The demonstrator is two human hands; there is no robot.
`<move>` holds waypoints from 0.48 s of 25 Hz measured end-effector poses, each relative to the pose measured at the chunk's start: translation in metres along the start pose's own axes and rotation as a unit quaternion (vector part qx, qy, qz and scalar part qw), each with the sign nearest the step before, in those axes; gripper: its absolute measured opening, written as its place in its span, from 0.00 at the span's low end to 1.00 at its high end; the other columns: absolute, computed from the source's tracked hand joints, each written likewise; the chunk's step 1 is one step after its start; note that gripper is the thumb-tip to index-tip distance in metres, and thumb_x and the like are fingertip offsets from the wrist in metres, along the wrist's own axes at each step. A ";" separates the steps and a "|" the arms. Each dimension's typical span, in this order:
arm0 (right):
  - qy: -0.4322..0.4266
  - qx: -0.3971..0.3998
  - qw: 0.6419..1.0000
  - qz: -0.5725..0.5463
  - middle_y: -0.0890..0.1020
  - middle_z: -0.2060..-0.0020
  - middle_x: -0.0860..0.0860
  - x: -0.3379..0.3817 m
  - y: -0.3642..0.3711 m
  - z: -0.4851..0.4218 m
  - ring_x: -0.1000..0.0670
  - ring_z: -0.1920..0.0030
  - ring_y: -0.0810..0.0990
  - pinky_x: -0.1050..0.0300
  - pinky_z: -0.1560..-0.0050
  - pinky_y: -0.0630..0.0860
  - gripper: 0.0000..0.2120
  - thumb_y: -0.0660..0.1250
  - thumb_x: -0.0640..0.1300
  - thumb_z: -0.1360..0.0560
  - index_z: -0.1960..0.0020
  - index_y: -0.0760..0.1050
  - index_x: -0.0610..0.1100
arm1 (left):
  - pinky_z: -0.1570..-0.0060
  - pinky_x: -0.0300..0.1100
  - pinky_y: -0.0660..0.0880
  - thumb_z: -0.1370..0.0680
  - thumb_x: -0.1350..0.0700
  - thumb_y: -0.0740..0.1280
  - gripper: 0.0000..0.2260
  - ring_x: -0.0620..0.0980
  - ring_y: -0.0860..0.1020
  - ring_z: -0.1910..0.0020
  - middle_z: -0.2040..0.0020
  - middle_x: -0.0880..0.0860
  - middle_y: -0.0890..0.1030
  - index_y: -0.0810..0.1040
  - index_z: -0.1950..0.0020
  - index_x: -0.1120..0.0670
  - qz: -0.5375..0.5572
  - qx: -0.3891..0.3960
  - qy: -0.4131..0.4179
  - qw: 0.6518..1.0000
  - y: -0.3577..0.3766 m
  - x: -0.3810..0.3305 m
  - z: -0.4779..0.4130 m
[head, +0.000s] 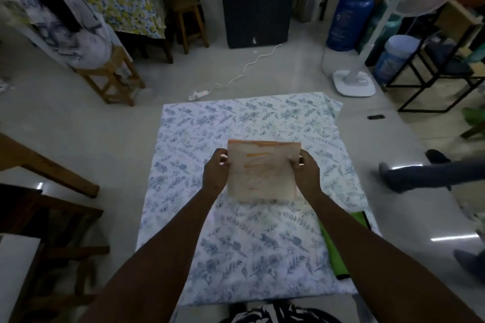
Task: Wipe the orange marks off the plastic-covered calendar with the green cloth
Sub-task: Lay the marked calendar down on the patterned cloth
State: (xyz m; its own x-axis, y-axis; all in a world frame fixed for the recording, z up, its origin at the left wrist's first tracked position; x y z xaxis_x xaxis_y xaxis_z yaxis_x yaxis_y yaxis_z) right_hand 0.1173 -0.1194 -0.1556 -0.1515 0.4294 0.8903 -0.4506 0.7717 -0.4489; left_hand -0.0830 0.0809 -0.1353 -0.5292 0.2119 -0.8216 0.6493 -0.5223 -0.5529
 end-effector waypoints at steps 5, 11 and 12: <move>0.081 0.082 0.993 0.019 0.82 0.48 0.45 -0.022 0.051 0.005 0.47 0.47 0.79 0.53 0.46 0.76 0.23 0.63 0.38 0.22 0.28 0.68 0.44 | 0.53 0.50 0.78 0.24 0.63 0.68 0.14 0.60 0.81 0.51 0.49 0.62 0.82 0.68 0.41 0.61 0.008 -0.027 -0.119 0.993 -0.017 0.070 0.013; 0.091 0.148 0.978 0.116 0.78 0.36 0.42 -0.045 0.078 0.006 0.43 0.39 0.77 0.50 0.39 0.75 0.25 0.60 0.37 0.23 0.26 0.66 0.43 | 0.54 0.42 0.72 0.24 0.69 0.61 0.15 0.53 0.77 0.50 0.46 0.56 0.80 0.74 0.39 0.61 -0.028 0.035 -0.128 0.991 0.004 0.091 0.009; 0.086 0.165 0.973 0.139 0.75 0.32 0.41 -0.048 0.083 0.007 0.42 0.34 0.74 0.47 0.34 0.72 0.26 0.60 0.37 0.23 0.25 0.63 0.42 | 0.54 0.41 0.72 0.24 0.70 0.59 0.16 0.51 0.77 0.49 0.47 0.53 0.79 0.76 0.39 0.61 -0.040 0.047 -0.117 0.991 0.008 0.090 0.009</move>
State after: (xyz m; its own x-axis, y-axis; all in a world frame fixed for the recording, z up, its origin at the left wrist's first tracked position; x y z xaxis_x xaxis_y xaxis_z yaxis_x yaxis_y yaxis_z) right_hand 0.0813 -0.0791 -0.2352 -0.1720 0.6943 0.6989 -0.6751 0.4336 -0.5969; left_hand -0.1300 0.0880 -0.2121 -0.6967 0.0632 -0.7146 0.5518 -0.5894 -0.5901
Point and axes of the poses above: each hand's wrist, its own z-axis away from the middle knuckle, its own y-axis out of the palm, x = y × z, the point moved 8 cm from there along -z, towards the middle knuckle
